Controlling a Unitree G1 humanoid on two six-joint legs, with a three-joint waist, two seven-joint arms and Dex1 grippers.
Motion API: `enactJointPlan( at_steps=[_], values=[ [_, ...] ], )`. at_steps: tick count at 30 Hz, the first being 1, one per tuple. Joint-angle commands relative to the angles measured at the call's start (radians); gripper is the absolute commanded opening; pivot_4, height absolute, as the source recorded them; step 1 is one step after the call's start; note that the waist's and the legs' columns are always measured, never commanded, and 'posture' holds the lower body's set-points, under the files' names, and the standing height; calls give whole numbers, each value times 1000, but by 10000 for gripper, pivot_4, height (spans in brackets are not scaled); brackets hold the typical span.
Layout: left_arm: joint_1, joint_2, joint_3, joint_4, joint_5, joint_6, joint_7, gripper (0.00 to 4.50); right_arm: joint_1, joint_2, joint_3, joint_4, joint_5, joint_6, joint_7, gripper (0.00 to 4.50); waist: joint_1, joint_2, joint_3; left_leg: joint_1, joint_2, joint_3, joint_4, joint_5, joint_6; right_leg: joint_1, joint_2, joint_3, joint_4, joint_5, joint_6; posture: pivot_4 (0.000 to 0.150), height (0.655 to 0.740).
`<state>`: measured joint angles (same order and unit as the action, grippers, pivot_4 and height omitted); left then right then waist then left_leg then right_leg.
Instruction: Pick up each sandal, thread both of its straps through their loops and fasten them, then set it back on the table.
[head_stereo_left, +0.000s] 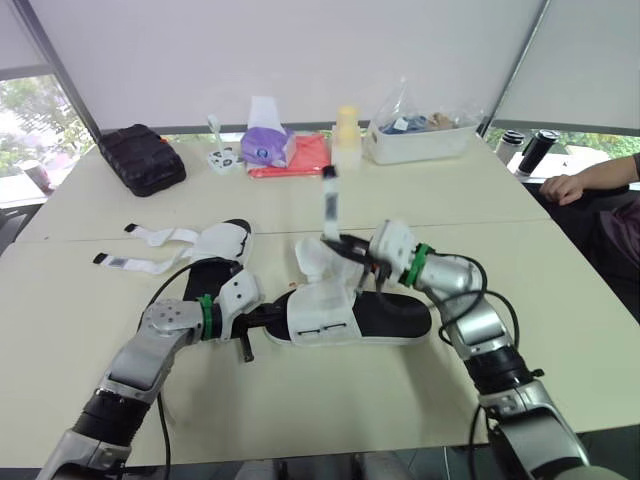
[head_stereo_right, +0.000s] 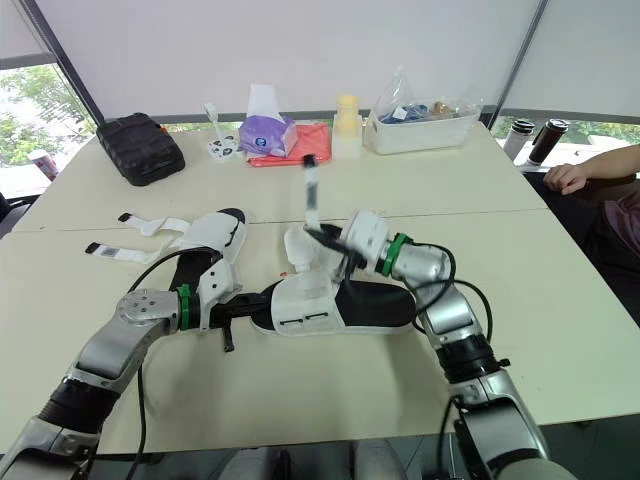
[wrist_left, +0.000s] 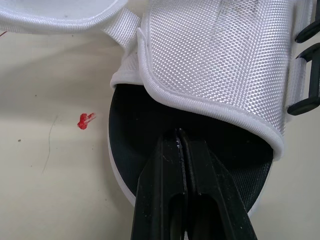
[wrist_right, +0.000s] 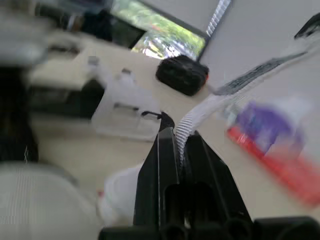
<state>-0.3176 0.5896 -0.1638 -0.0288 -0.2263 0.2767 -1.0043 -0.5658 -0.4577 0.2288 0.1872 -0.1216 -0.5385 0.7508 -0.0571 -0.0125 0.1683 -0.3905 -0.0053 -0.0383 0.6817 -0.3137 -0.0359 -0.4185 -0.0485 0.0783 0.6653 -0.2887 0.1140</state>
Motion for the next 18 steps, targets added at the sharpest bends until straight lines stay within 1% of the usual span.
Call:
enactJointPlan(
  at_steps=[1, 3, 5, 6, 8, 10, 11, 13, 15, 18],
  values=[
    [-1, -11, -42, 27, 20, 5, -18, 0, -57, -105, -15, 104, -381, -520, -265, 699, 8, 0, 0, 0, 0, 0, 0, 0, 0, 0, 0, 0, 0, 0, 0, 1500, 7400],
    [-6, -16, -48, 30, 18, 5, -22, 0, -93, -131, -43, 160, -516, -603, -423, 699, 12, 0, 0, 1, 0, 1, 0, 0, 0, 0, 0, 1, 0, 0, 0, 1500, 7400],
    [-9, -18, -52, 33, 19, 4, -25, 0, -122, -138, -55, 199, -587, -635, -527, 699, 13, 0, 0, 1, 0, 2, 0, 0, -1, 0, 1, 2, 0, 0, 0, 1500, 7400],
    [-11, -20, -53, 35, 20, 3, -27, 0, -134, -144, -58, 207, -626, -655, -578, 3043, 14, 0, 0, 1, 0, 2, 0, 1, -1, 0, 1, 2, 0, 0, 0, 1500, 7400],
    [-17, -22, -55, 40, 21, 2, -29, 0, -147, -153, -51, 222, -674, -673, -649, 9591, 15, 0, 0, 1, 0, 2, 0, 1, -1, 0, 1, 2, 0, 0, 0, 1500, 7400],
    [-25, -22, -56, 48, 22, 0, -33, 0, -141, -165, -34, 229, -706, -678, -687, 19111, 17, 0, 0, 1, 0, 1, 0, 1, -1, 1, 0, 2, 0, 0, 0, 1500, 7400],
    [-27, -22, -56, 51, 22, 0, -34, 0, -133, -171, -31, 232, -711, -669, -700, 24903, 17, 0, 0, 1, 0, 2, 1, 1, -1, 2, 0, 1, 0, 0, 0, 1500, 7400],
    [-26, -21, -56, 49, 22, -1, -35, 0, -113, -197, -35, 226, -711, -650, -711, 34242, 18, 0, 0, 1, 0, 2, 1, 1, -1, 2, 0, 1, 0, 0, 0, 1500, 7400],
    [-23, -19, -56, 46, 22, -1, -36, 0, -85, -228, -42, 227, -652, -619, -685, 34242, 18, 0, 0, 1, 0, 2, 1, 1, -1, 3, 0, 1, -1, 0, 0, 1500, 7400],
    [-15, -15, -54, 41, 21, -2, -35, 0, 10, -285, -69, 204, -433, -492, -569, 34242, 18, 0, 0, 2, 0, 2, 1, 0, -1, 5, 0, 1, -1, 0, 0, 1500, 7400]
  ],
)
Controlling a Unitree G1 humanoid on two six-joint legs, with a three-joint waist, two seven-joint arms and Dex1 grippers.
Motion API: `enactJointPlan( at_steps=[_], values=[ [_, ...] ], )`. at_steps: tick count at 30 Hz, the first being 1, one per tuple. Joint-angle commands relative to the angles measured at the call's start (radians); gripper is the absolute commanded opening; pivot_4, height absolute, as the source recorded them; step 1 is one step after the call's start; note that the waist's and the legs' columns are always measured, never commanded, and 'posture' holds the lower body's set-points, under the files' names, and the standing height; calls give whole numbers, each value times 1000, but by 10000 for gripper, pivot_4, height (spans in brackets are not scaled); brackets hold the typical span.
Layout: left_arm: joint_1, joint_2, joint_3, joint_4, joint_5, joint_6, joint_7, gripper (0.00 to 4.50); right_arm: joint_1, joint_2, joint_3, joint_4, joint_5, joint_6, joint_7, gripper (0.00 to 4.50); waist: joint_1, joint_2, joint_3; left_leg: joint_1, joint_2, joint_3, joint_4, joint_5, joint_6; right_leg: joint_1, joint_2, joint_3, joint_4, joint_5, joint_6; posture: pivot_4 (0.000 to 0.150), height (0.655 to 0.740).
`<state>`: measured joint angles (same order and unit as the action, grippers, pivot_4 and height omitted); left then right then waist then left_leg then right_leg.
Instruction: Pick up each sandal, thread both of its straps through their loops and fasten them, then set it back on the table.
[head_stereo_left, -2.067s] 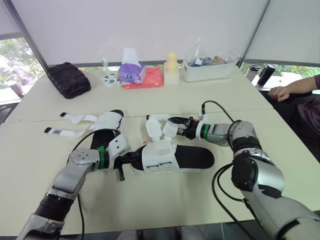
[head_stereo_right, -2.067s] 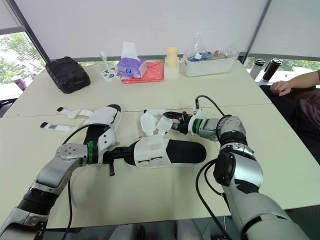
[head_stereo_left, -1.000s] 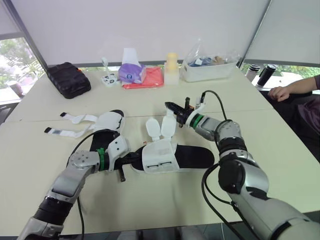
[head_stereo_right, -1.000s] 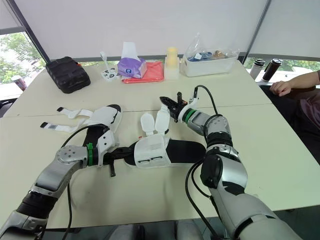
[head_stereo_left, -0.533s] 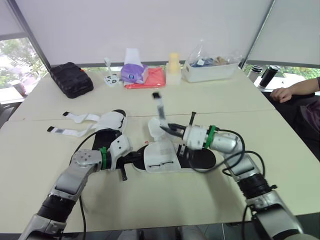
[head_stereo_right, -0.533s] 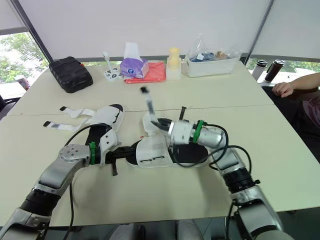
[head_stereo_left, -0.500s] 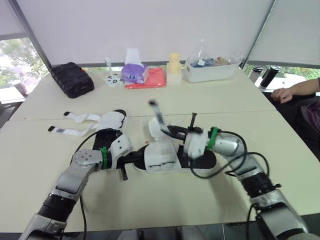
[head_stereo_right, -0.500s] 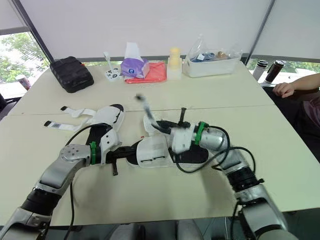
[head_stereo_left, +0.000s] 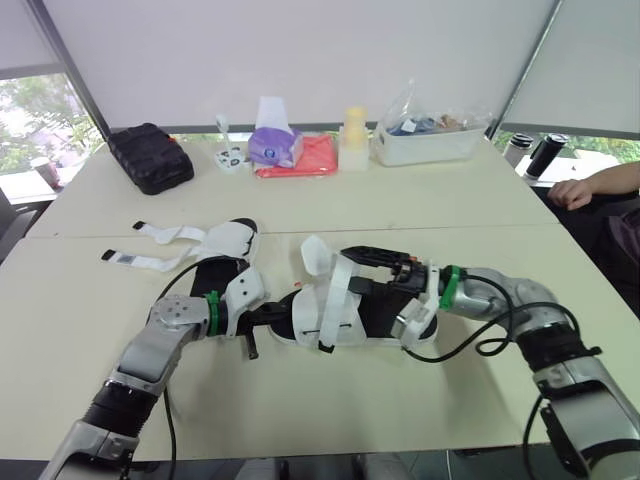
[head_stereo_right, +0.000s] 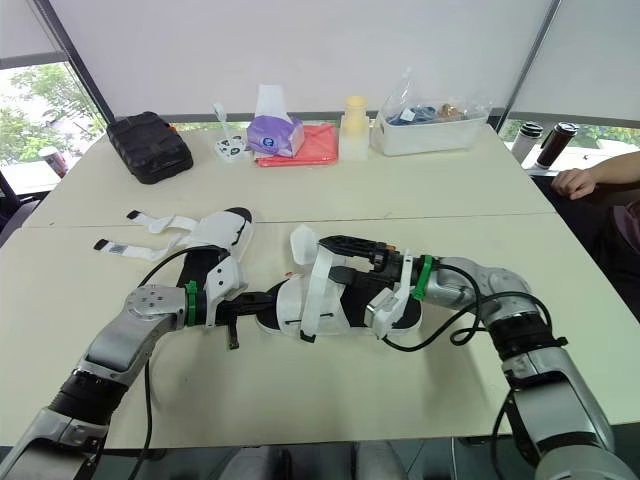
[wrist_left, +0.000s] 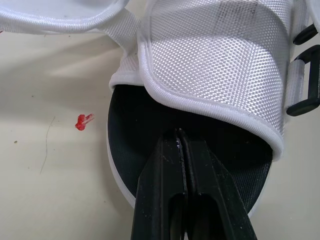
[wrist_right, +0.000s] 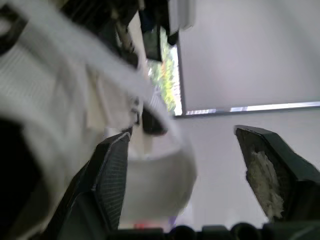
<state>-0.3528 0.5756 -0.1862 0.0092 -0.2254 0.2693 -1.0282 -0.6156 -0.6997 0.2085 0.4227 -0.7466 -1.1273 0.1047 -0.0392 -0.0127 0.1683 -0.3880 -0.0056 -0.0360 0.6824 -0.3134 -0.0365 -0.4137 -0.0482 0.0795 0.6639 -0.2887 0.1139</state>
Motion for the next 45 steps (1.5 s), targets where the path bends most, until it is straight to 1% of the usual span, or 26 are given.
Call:
enactJointPlan(
  at_steps=[1, 2, 4, 6, 8, 10, 12, 14, 15, 17, 20, 25, 32, 35, 39, 44, 45],
  values=[
    [21, 0, -31, 4, 20, 5, -12, 0, 98, -62, -57, -55, 259, 144, 118, 34242, 0, 0, 0, 2, 0, 0, 0, 0, 0, 3, 0, -1, -1, 0, 0, 1500, 7400],
    [23, 0, -32, 3, 20, 5, -12, 0, 145, -85, -65, -91, 327, 186, 159, 34242, -1, 0, 0, 4, 0, 0, 0, -1, 1, 4, 0, -1, -2, 0, 0, 1500, 7400],
    [26, 1, -34, 2, 20, 3, -14, 0, 240, -105, -82, -200, 545, 358, 282, 34242, -3, 0, 0, 6, 1, -1, -1, -1, 2, 7, 0, 0, -2, 0, 0, 1500, 7400],
    [21, 0, -36, 7, 21, 1, -18, 0, 346, -132, -110, -405, 885, 665, 425, 34242, -4, 0, 0, 10, 1, -2, -1, -2, 4, 11, 1, 0, -3, 0, 0, 1500, 7400],
    [16, 0, -36, 13, 21, 1, -23, 0, 415, -165, -161, -594, 1182, 956, 490, 34242, -4, 1, 1, 16, 2, -3, -2, -3, 5, 17, 1, 0, -5, 0, 0, 1500, 7400],
    [9, 1, -40, 21, 23, -3, -34, 0, 441, -208, -225, -763, 1525, 1253, 455, 34242, -4, 1, 0, 17, 2, -5, -2, -3, 5, 19, 1, 0, -5, 0, 0, 1500, 7400],
    [2, 2, -49, 29, 25, -9, -51, 0, 445, -261, -266, -899, 1848, 1470, 415, 34242, -2, 1, 0, 16, 2, -7, -1, -3, 5, 20, 0, -2, -6, 0, 0, 1500, 7400],
    [-10, -2, -55, 41, 28, -14, -59, 0, 450, -301, -281, -978, 2019, 1605, 403, 34242, -1, 1, 0, 16, 3, -12, -2, -3, 5, 22, -1, -5, -9, 0, 0, 1500, 7400],
    [-20, -7, -58, 51, 30, -17, -62, 0, 457, -318, -273, -1015, 2063, 1658, 408, 34242, 1, 1, 0, 15, 3, -16, -2, -3, 5, 23, -1, -8, -11, 0, 0, 1500, 7400],
    [-39, -15, -62, 69, 34, -23, -65, 0, 465, -320, -240, -1061, 2090, 1734, 397, 34242, 9, 1, 0, 13, 3, -19, -2, -3, 5, 24, -1, -10, -14, 0, -1, 1500, 7400],
    [-52, -23, -63, 83, 38, -29, -70, 0, 481, -261, -185, -1073, 1997, 1767, 389, 34242, 25, 1, 0, 12, 2, -19, -3, -3, 5, 23, -1, -11, -15, 0, -1, 1500, 7400],
    [-52, -26, -61, 82, 39, -34, -68, 0, 494, -147, -107, -999, 1853, 1798, 392, 34242, 27, 1, 0, 12, 1, -19, -3, -3, 5, 23, 0, -12, -15, 0, 0, 1500, 7400],
    [-26, -20, -51, 54, 33, -23, -55, 0, 446, -34, -85, -941, 1757, 1845, 416, 34242, 25, 1, 0, 12, 1, -19, -3, -3, 5, 23, 0, -13, -15, 0, 0, 1500, 7400],
    [-18, -21, -47, 46, 32, -16, -48, 0, 419, 17, -76, -925, 1746, 1877, 421, 34242, 25, 1, 0, 12, 1, -19, -3, -3, 5, 23, 1, -13, -15, 0, 0, 1500, 7400],
    [-11, -21, -45, 37, 31, -11, -40, 0, 408, 61, -69, -952, 1785, 1940, 423, 34242, 26, 1, 0, 12, 1, -19, -3, -3, 5, 22, 1, -13, -15, 0, 0, 1500, 7400],
    [-14, -30, -48, 42, 33, -11, -32, 0, 389, 124, -49, -928, 1745, 1979, 409, 34242, 25, 1, 0, 12, 1, -19, -3, -3, 5, 22, 1, -13, -15, 0, 0, 1500, 7400],
    [-16, -32, -49, 43, 34, -11, -31, 0, 381, 139, -46, -917, 1733, 1983, 404, 29186, 25, 1, 0, 12, 1, -19, -3, -3, 5, 22, 1, -13, -15, 0, 0, 1500, 7400]
  ],
)
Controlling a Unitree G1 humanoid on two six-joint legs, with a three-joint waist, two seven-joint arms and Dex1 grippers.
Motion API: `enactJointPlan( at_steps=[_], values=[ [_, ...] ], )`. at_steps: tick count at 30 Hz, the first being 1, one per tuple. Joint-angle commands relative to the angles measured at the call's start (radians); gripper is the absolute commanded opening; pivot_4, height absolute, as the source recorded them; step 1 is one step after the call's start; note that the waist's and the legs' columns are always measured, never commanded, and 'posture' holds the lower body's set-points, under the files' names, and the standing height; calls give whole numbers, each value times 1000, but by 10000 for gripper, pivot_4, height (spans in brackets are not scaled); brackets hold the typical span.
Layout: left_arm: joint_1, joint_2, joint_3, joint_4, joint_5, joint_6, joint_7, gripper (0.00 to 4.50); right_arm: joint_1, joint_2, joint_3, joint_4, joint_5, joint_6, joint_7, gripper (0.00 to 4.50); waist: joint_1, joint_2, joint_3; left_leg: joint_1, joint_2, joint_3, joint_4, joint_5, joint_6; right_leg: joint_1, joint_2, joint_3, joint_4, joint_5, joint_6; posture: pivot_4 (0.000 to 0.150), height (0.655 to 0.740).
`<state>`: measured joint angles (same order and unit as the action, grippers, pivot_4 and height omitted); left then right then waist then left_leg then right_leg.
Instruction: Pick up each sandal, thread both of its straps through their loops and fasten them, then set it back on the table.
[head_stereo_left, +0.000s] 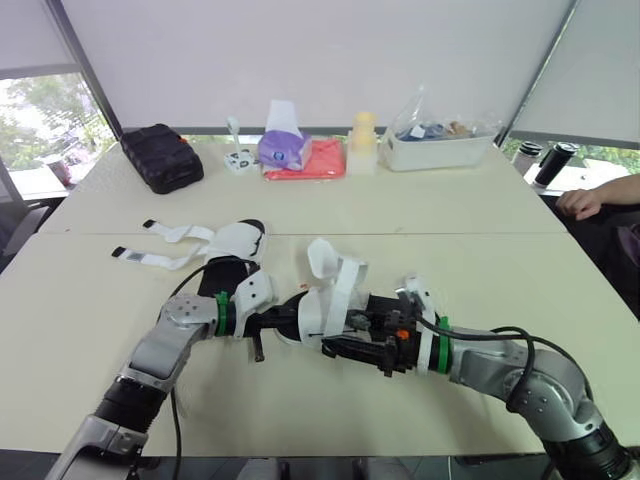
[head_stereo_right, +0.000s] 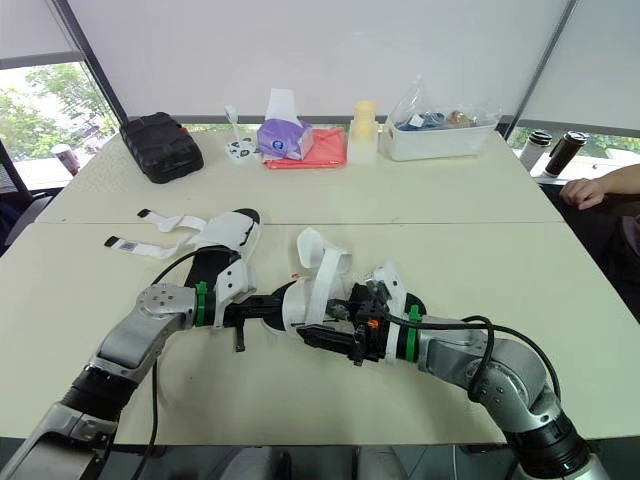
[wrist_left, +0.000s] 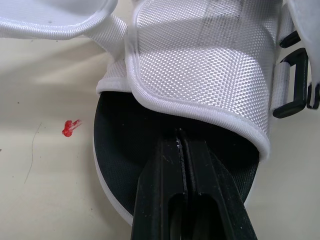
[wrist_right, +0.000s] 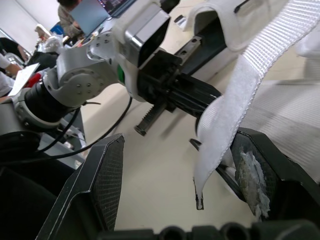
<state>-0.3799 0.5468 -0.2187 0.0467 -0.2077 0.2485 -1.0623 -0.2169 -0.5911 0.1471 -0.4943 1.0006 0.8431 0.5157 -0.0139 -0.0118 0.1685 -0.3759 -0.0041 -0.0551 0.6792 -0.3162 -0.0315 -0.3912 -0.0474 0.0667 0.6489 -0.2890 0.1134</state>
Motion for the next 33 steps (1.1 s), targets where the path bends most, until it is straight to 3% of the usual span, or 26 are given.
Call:
enactJointPlan(
  at_steps=[1, 6, 9, 13, 17, 21, 29, 33],
  values=[
    [10, -5, -17, 8, 17, 9, 5, 0, -26, 40, 22, 12, -38, 11, -9, 26400, 0, 0, 0, 0, 0, 0, 0, 0, 0, 0, 0, 0, 0, 0, 0, 1500, 7400],
    [6, -10, -12, 20, 20, 2, 11, 0, -57, 49, 56, 48, -155, 22, -30, 1136, 1, 0, 0, 0, -1, 0, 0, 0, 0, 0, -1, 0, 0, 0, 0, 1500, 7400],
    [4, -11, -9, 28, 22, -2, 16, 0, -70, 78, 15, 44, -119, 50, -43, 499, 0, 0, 0, 0, -1, 0, 0, 0, 0, 0, 0, 0, 0, 0, 0, 1500, 7400],
    [8, -11, -6, 26, 21, -3, 22, 0, -71, 102, -131, 25, 58, 85, -19, 499, 1, 0, 0, 0, 0, 0, 0, 0, 0, 0, -1, -1, 0, 0, 0, 1500, 7400],
    [17, -13, -7, 21, 20, -4, 28, 0, -124, -7, -248, 85, 161, 150, 77, 499, 0, 0, 0, 0, -1, 0, 0, 0, 0, 0, -1, -1, 0, 0, 0, 1500, 7400],
    [18, -17, -11, 24, 21, -7, 31, 0, -200, -108, -252, 172, 212, 252, 184, 499, 1, 0, 0, 0, 0, 0, 0, 0, 0, 1, -1, -1, 0, 0, 0, 1500, 7400],
    [9, -25, -12, 34, 24, -10, 34, 0, -311, -97, -107, 356, 28, 235, 325, 499, 1, 0, 0, 0, -1, 0, -1, 0, 0, 0, -1, -1, -1, 0, 0, 1500, 7400],
    [30, -17, -4, 13, 22, -3, 41, 0, -386, -60, -124, 461, -22, 208, 350, 499, 0, 0, 0, -1, -1, 0, -1, 0, 0, -1, -1, -1, -1, 0, 0, 1500, 7400]
  ],
)
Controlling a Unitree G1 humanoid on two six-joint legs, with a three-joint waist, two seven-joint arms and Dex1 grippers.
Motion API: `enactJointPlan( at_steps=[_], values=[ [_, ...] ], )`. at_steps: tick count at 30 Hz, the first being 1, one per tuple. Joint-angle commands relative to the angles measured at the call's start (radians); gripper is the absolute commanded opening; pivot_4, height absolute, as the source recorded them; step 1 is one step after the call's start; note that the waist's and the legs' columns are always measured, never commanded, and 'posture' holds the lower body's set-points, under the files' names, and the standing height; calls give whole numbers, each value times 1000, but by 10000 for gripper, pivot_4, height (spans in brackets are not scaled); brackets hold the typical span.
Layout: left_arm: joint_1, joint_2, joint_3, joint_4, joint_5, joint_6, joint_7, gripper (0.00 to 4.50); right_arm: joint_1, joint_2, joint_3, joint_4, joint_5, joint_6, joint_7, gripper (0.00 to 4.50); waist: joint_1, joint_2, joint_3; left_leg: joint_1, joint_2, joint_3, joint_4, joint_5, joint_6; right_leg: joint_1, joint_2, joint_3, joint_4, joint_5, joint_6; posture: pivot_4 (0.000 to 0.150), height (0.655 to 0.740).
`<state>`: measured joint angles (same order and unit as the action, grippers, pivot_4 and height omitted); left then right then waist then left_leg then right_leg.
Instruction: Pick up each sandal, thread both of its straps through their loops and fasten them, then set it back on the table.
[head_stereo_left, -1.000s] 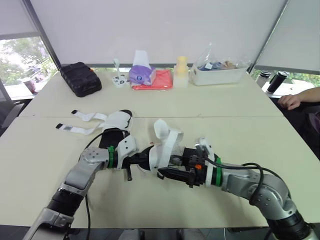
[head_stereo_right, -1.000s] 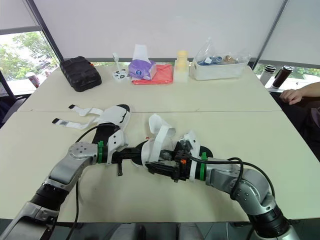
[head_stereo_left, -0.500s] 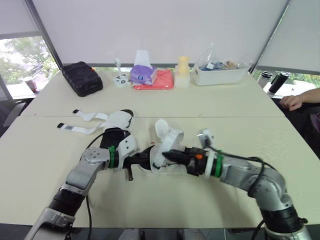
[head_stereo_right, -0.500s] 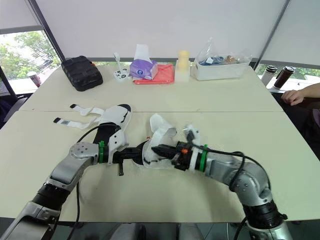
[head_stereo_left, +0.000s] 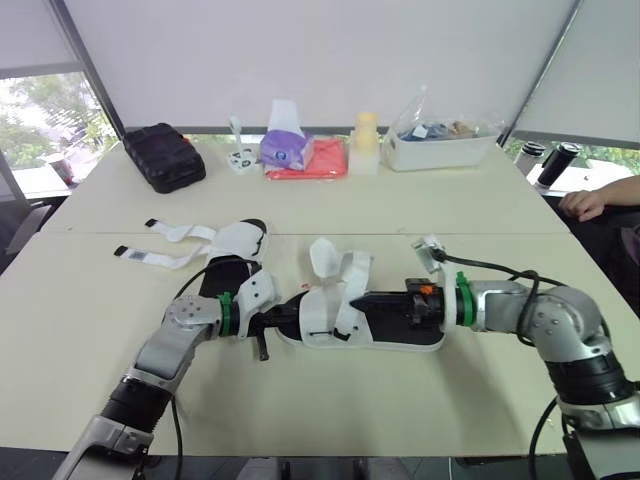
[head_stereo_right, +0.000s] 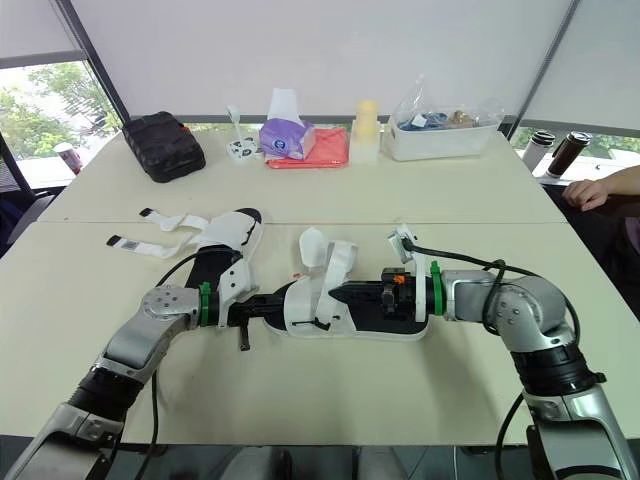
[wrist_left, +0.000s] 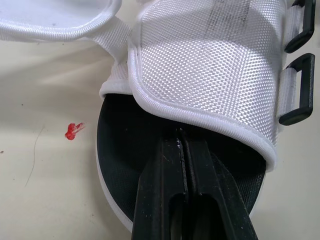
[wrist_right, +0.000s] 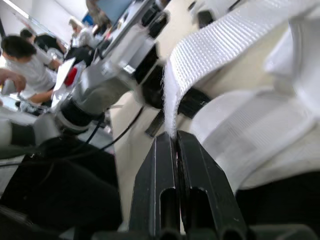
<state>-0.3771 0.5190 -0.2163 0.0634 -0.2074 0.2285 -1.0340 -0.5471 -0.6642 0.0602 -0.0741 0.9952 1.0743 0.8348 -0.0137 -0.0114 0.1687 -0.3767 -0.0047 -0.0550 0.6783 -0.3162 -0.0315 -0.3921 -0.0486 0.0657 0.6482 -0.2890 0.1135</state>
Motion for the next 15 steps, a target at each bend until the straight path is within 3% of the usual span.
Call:
enactJointPlan(
  at_steps=[1, 5, 9, 15],
  values=[
    [32, 13, -5, -8, 21, 19, 15, 0, -69, 14, -43, 59, -20, -19, 42, 499, 0, 0, 0, 0, 0, 0, 0, 0, 0, 0, 0, 0, 0, 0, 0, 1500, 7400],
    [46, 15, -3, -27, 19, 27, 25, 0, -101, 0, -25, 105, -64, -10, 92, 499, 0, 0, 0, -1, 0, 0, -1, 0, 0, -1, 0, 0, 0, 0, 0, 1500, 7400],
    [54, 15, -2, -36, 17, 29, 32, 0, -99, -37, 81, 120, -209, -60, 136, 499, -1, 0, 0, -1, 0, 0, -1, 0, 0, -2, -2, 0, 0, 0, 0, 1500, 7400],
    [58, 14, -2, -42, 15, 34, 42, 0, -43, 13, 57, 55, -225, -77, 124, 499, 0, 0, 0, -2, 0, 0, -1, 0, 0, -3, -2, 0, 0, 0, 0, 1500, 7400]
  ],
)
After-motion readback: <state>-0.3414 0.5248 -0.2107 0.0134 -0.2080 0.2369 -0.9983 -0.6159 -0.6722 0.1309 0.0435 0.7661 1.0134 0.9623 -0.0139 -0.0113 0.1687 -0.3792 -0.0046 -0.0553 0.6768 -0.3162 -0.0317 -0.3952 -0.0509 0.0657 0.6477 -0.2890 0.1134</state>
